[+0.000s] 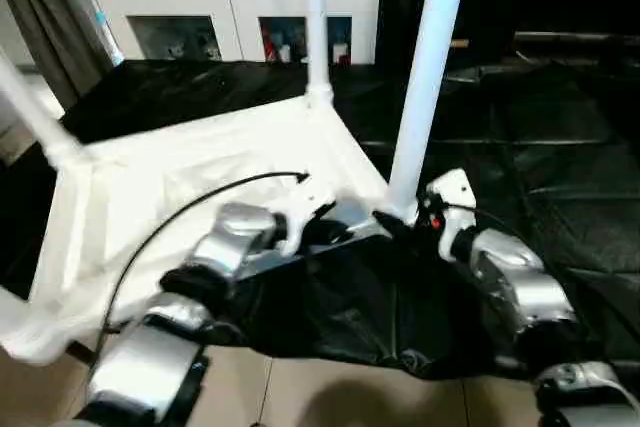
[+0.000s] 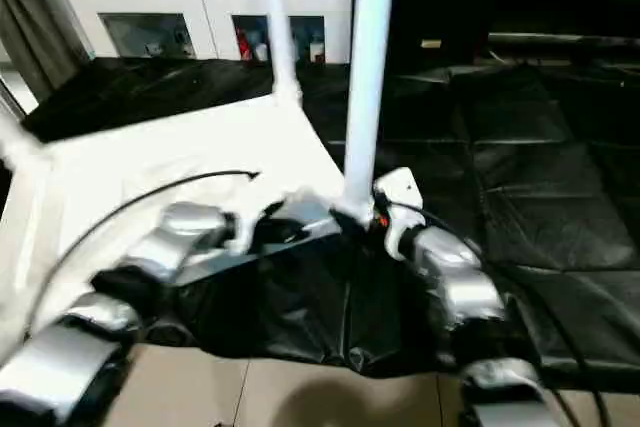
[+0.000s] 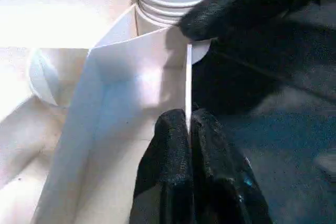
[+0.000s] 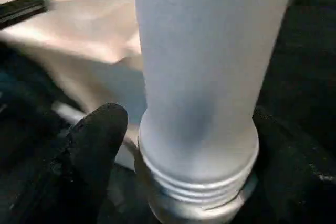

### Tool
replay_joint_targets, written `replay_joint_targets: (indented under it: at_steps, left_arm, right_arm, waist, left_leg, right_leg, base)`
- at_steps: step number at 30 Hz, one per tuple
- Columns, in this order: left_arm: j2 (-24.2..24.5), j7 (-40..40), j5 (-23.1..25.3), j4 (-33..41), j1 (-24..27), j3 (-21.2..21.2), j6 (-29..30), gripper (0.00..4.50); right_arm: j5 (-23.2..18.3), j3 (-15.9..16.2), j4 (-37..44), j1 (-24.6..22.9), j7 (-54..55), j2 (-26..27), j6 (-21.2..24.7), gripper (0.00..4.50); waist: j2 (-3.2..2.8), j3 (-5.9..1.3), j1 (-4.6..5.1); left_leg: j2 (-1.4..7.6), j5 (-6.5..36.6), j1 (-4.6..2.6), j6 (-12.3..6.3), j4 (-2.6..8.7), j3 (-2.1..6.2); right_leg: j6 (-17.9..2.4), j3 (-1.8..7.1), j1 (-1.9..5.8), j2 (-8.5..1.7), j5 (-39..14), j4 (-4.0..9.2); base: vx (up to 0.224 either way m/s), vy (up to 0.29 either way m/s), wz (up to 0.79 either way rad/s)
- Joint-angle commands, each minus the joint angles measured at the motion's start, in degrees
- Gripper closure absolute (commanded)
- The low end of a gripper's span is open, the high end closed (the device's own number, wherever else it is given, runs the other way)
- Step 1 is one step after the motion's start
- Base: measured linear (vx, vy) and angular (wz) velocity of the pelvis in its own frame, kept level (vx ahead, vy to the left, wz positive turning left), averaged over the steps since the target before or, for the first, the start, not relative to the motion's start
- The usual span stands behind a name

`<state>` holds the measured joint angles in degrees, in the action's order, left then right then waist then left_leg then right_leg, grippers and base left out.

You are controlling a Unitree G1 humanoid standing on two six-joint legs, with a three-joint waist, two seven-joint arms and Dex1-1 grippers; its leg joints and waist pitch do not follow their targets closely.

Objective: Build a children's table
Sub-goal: Rotate leg to tighten

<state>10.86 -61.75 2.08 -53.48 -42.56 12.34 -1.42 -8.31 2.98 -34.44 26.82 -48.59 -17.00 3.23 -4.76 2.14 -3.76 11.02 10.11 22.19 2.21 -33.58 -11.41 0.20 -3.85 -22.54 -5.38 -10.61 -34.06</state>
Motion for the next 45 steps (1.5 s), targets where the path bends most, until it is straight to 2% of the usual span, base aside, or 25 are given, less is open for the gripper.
replay_joint_targets:
  at_steps: [1, 2, 3, 5, 7, 8, 10, 11, 12, 14, 16, 20, 23, 25, 26, 27, 28, 29, 31, 32, 34, 37, 39, 43, 45]
  left_arm:
    - [0.72, -5.22, -1.23, 1.98, 1.25, 1.03, -0.62, 4.50]
    - [2.14, -8.34, -1.81, 3.16, 1.87, 0.92, -0.13, 4.50]
    - [3.30, -10.86, -2.31, 4.26, 2.39, 0.89, 0.44, 4.50]
    - [4.55, -13.39, -2.75, 5.62, 2.96, 1.06, 1.23, 4.50]
    - [5.77, -15.14, -3.19, 6.53, 3.28, 1.12, 2.02, 4.50]
    - [6.32, -15.71, -3.40, 6.68, 3.33, 1.06, 2.14, 4.50]
    - [6.71, -16.05, -3.45, 6.87, 3.36, 1.01, 2.41, 4.50]
    - [6.88, -16.22, -3.47, 7.02, 3.41, 0.95, 2.56, 4.50]
    - [7.10, -16.44, -3.48, 7.20, 3.45, 0.87, 2.75, 4.50]
    - [7.30, -16.60, -3.45, 7.50, 3.56, 0.77, 2.98, 4.50]
    - [7.46, -16.63, -3.50, 8.01, 3.77, 0.58, 3.36, 4.50]
    - [6.41, -14.12, -4.00, 8.46, 4.06, 0.10, 3.48, 4.50]
    - [4.10, -7.17, -2.72, 6.26, 2.91, -0.82, 2.68, 4.50]
    - [2.81, -2.94, -1.91, 4.74, 2.06, -1.23, 2.27, 4.50]
    - [0.95, 2.87, -1.26, 2.73, 0.87, -2.04, 2.13, 4.50]
    - [-1.56, 8.69, -1.13, 0.95, -0.37, -3.06, 1.31, 4.50]
    - [-1.56, 8.69, -1.13, 0.95, -0.37, -3.06, 1.31, 4.50]
    - [-2.75, 10.93, -1.08, 0.28, -0.94, -3.34, 1.23, 4.50]
    - [-4.24, 13.47, -1.06, -0.42, -1.59, -3.56, 1.25, 4.50]
    - [-6.18, 16.31, -1.17, -1.22, -2.39, -3.72, 1.34, 4.50]
    - [-7.64, 17.86, -1.04, -1.80, -2.94, -3.48, 1.06, 4.50]
    - [-9.52, 18.17, -0.65, -2.56, -3.53, -3.08, 0.33, 4.50]
    - [-9.36, 15.37, -0.69, -2.19, -3.16, -2.47, -0.45, 4.50]
    - [-8.26, 12.82, -0.82, -1.62, -2.46, -1.97, -1.36, 4.50]
    - [-7.19, 10.39, -0.81, -0.96, -1.80, -1.56, -1.67, 4.50]
  right_arm:
    - [-1.06, 3.17, 2.60, -0.47, -6.55, -0.45, 0.95, 0.63]
    - [-1.54, 3.73, 3.58, -0.73, -10.00, -1.94, 1.19, 0.63]
    - [-1.90, 4.20, 4.23, -0.96, -12.69, -3.03, 1.05, 0.63]
    - [-1.92, 4.58, 4.50, -1.02, -15.05, -4.03, 0.89, 0.63]
    - [-1.63, 4.91, 4.29, -0.75, -16.51, -4.75, 0.72, 0.63]
    - [-1.57, 5.17, 4.26, -0.62, -17.20, -5.15, 0.50, 0.63]
    - [-1.61, 5.23, 4.22, -0.52, -17.49, -5.28, 0.36, 0.63]
    - [-1.64, 5.26, 4.23, -0.47, -17.61, -5.35, 0.29, 0.78]
    - [-1.70, 5.27, 4.24, -0.40, -17.77, -5.38, 0.29, 0.89]
    - [-1.79, 5.32, 4.30, -0.35, -17.96, -5.39, 0.34, 0.96]
    - [-1.96, 5.37, 4.51, -0.43, -18.14, -5.13, 0.67, 1.21]
    - [-1.51, 5.36, 5.36, -1.91, -15.69, -3.56, 2.02, 1.51]
    - [1.14, 3.84, 2.44, -1.67, -5.56, -0.73, 2.65, 1.73]
    - [2.63, 3.02, 0.35, -1.11, 0.57, 0.86, 3.09, 1.78]
    - [3.55, 1.95, -1.93, -0.55, 6.82, 2.89, 3.34, 1.80]
    - [3.62, 0.23, -4.11, 0.09, 14.12, 5.72, 3.71, 1.80]
    - [3.62, 0.23, -4.11, 0.09, 14.12, 5.72, 3.71, 1.80]
    - [3.55, -0.53, -5.13, 0.47, 17.46, 7.12, 4.11, 1.80]
    - [3.47, -1.30, -6.11, 0.93, 21.50, 8.90, 4.52, 1.80]
    - [3.37, -2.06, -7.39, 1.67, 25.66, 11.19, 4.72, 1.80]
    - [3.68, -2.03, -8.30, 2.39, 27.46, 12.87, 4.20, 1.80]
    - [4.46, -1.12, -9.35, 3.52, 27.03, 14.54, 2.15, 1.80]
    - [2.06, -2.00, -8.24, 3.95, 22.82, 14.50, 2.84, 1.24]
    - [2.17, -0.94, -6.90, 4.07, 19.59, 12.71, 2.79, 0.89]
    - [2.26, 0.08, -5.72, 3.88, 15.93, 11.14, 2.70, 0.89]
  waist:
    - [1.31, -3.53, -0.37]
    - [1.08, -3.72, -0.50]
    - [1.14, -3.74, -0.53]
    - [1.09, -3.77, -0.62]
    - [0.96, -3.75, -0.84]
    - [1.15, -3.72, -0.96]
    - [1.07, -3.69, -1.19]
    - [1.10, -3.66, -1.25]
    - [1.55, -3.58, -1.24]
    - [1.32, -3.63, -1.38]
    - [1.50, -3.64, -1.37]
    - [1.41, -3.65, -1.37]
    - [1.24, -3.58, -1.19]
    - [1.41, -3.38, -0.88]
    - [1.18, -3.04, -0.53]
    - [1.24, -2.87, -0.29]
    - [1.33, -2.81, -0.17]
    - [1.16, -2.89, -0.22]
    - [1.35, -2.86, -0.15]
    - [1.10, -2.80, -0.09]
    - [0.99, -2.93, -0.09]
    - [0.99, -3.05, -0.01]
    - [1.04, -3.05, -0.04]
    - [1.00, -3.11, -0.07]
    - [1.41, -3.16, -0.07]
  left_leg:
    - [2.23, 10.50, -0.64, -6.19, 3.61, 1.13]
    - [2.37, 9.19, -0.64, -6.71, 3.42, 1.14]
    - [2.42, 8.57, -0.52, -7.12, 3.40, 1.14]
    - [2.50, 8.96, -0.66, -7.39, 3.31, 1.05]
    - [2.61, 9.44, -0.75, -7.00, 3.38, 1.09]
    - [2.60, 9.75, -0.83, -6.71, 3.35, 0.99]
    - [2.61, 10.03, -0.98, -6.24, 3.37, 0.92]
    - [2.59, 10.11, -0.99, -6.07, 3.39, 0.92]
    - [2.54, 10.21, -0.91, -5.90, 3.43, 0.87]
    - [2.57, 10.03, -0.95, -5.73, 3.37, 0.90]
    - [2.50, 9.61, -0.82, -5.76, 3.34, 0.93]
    - [2.51, 8.77, -0.91, -5.94, 3.28, 0.91]
    - [2.50, 8.97, -0.88, -5.35, 3.33, 0.93]
    - [2.22, 10.69, -0.88, -4.06, 3.52, 0.97]
    - [2.17, 13.27, -1.13, -2.25, 3.90, 1.10]
    - [2.13, 15.92, -1.56, -1.04, 4.06, 1.10]
    - [2.10, 16.72, -1.68, -0.51, 4.15, 1.19]
    - [2.10, 16.92, -1.77, -0.13, 4.18, 1.29]
    - [2.00, 16.77, -1.58, -0.26, 4.30, 1.33]
    - [1.98, 17.26, -1.77, -0.30, 4.37, 1.27]
    - [1.98, 17.19, -1.63, -0.28, 4.47, 1.44]
    - [1.96, 17.04, -1.57, -0.62, 4.43, 1.40]
    - [1.96, 16.81, -1.43, -1.47, 4.41, 1.38]
    - [2.02, 15.74, -1.22, -2.42, 4.36, 1.38]
    - [2.00, 14.99, -1.09, -2.79, 4.26, 1.30]
  right_leg:
    - [-14.41, 1.84, 2.66, -3.34, -9.09, 3.79]
    - [-15.22, 1.81, 2.52, -3.30, -6.53, 3.43]
    - [-15.74, 1.80, 2.56, -3.21, -4.97, 3.16]
    - [-16.32, 1.85, 2.30, -3.20, -4.15, 3.01]
    - [-16.58, 1.89, 2.21, -3.22, -4.25, 2.93]
    - [-16.69, 1.97, 2.13, -3.21, -4.38, 2.91]
    - [-16.67, 2.03, 2.02, -3.20, -4.54, 2.96]
    - [-16.65, 2.04, 2.04, -3.22, -4.62, 2.98]
    - [-16.52, 2.06, 2.11, -3.21, -4.87, 3.02]
    - [-16.46, 2.09, 2.08, -3.32, -5.05, 2.93]
    - [-16.20, 2.07, 2.25, -3.36, -5.23, 2.89]
    - [-15.96, 2.11, 2.09, -3.23, -4.70, 2.89]
    - [-15.90, 2.14, 1.95, -3.25, -5.29, 2.95]
    - [-15.23, 2.11, 1.99, -3.31, -8.63, 3.38]
    - [-13.91, 2.08, 1.84, -3.36, -13.83, 4.02]
    - [-13.05, 2.22, 1.61, -3.45, -17.68, 4.52]
    - [-12.51, 2.23, 1.65, -3.51, -19.35, 4.78]
    - [-12.14, 2.27, 1.66, -3.63, -20.24, 4.83]
    - [-11.01, 2.34, 1.78, -3.50, -20.72, 5.08]
    - [-10.72, 2.39, 1.45, -3.39, -20.71, 5.19]
    - [-10.49, 2.28, 1.70, -3.44, -20.29, 5.10]
    - [-10.66, 2.28, 1.71, -3.40, -18.66, 5.00]
    - [-11.01, 2.28, 1.91, -3.44, -17.52, 4.96]
    - [-11.48, 2.18, 2.09, -3.45, -15.92, 4.78]
    - [-11.91, 2.15, 2.24, -3.45, -14.92, 4.68]
  base:
    - [0.000, 0.000, 0.00]
    - [0.000, 0.000, 0.00]
    - [0.000, 0.000, 0.00]
    - [0.000, 0.000, 0.00]
    - [0.000, 0.000, 0.00]
    - [0.000, 0.000, 0.00]
    - [0.000, 0.000, 0.00]
    - [0.000, 0.000, 0.00]
    - [0.000, 0.000, 0.00]
    - [0.000, 0.000, 0.00]
    - [0.000, 0.000, 0.00]
    - [0.000, 0.000, 0.00]
    - [0.000, 0.000, 0.00]
    - [0.000, 0.000, 0.00]
    - [0.000, 0.000, 0.00]
    - [0.000, 0.000, 0.00]
    - [0.000, 0.000, 0.00]
    - [0.000, 0.000, 0.00]
    - [0.000, 0.000, 0.00]
    - [0.000, 0.000, 0.00]
    - [0.000, 0.000, 0.00]
    - [0.000, 0.000, 0.00]
    - [0.000, 0.000, 0.00]
    - [0.000, 0.000, 0.00]
    - [0.000, 0.000, 0.00]
